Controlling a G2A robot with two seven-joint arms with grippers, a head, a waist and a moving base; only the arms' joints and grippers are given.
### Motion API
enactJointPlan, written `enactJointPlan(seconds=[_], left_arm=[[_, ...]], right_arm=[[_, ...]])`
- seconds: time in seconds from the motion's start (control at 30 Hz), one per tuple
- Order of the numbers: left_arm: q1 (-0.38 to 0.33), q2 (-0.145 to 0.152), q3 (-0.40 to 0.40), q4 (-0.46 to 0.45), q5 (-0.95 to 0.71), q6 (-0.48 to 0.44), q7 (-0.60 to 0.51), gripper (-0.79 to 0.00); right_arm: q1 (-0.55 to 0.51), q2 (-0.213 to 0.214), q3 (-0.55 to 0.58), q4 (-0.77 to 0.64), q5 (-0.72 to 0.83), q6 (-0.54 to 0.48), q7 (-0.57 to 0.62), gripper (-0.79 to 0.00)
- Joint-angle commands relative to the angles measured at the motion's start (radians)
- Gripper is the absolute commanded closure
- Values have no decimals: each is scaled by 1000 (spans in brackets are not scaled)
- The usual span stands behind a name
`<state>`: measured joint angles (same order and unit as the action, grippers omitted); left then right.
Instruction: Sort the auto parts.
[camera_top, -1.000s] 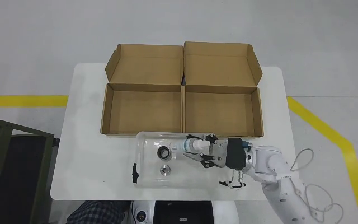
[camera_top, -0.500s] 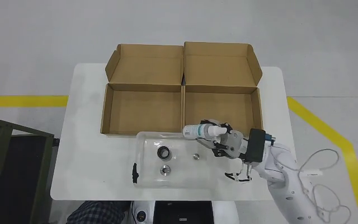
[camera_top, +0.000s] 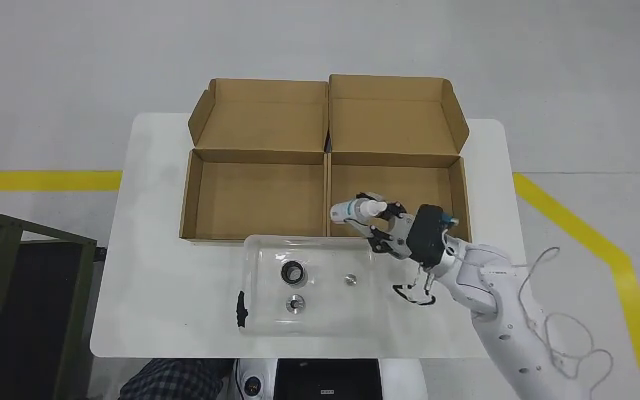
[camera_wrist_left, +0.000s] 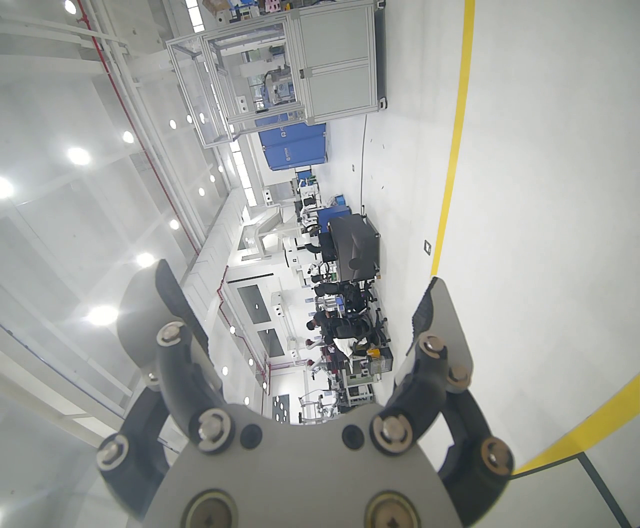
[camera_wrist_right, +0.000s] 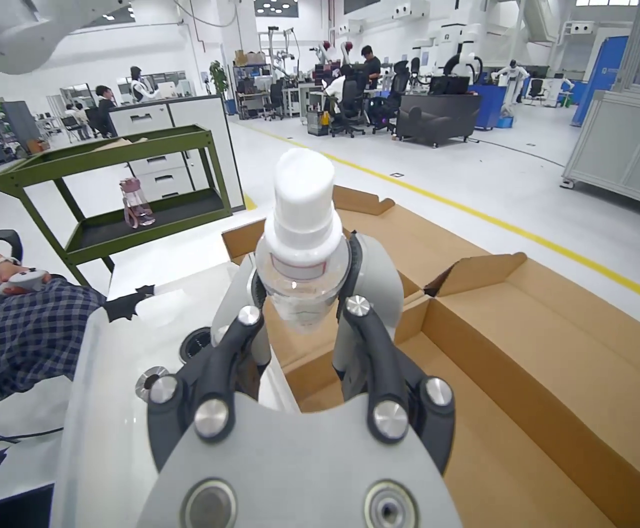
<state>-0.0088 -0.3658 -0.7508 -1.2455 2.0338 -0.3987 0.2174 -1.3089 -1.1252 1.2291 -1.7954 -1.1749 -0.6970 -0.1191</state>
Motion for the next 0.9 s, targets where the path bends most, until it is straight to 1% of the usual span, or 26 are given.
enactJointPlan(seconds=[0.0,0.27,0.53,0.87], left_arm=[[0,0,0,0,0,0,0,-785],[0,0,0,0,0,0,0,-785],[0,0,0,0,0,0,0,-785],[0,0,0,0,0,0,0,-785]], right_arm=[[16,-2,-6,14,-2,18,15,0],[107,-14,-43,102,-37,99,87,0],[212,-31,-104,223,-39,103,132,0],[331,-58,-170,398,-27,139,164,0]])
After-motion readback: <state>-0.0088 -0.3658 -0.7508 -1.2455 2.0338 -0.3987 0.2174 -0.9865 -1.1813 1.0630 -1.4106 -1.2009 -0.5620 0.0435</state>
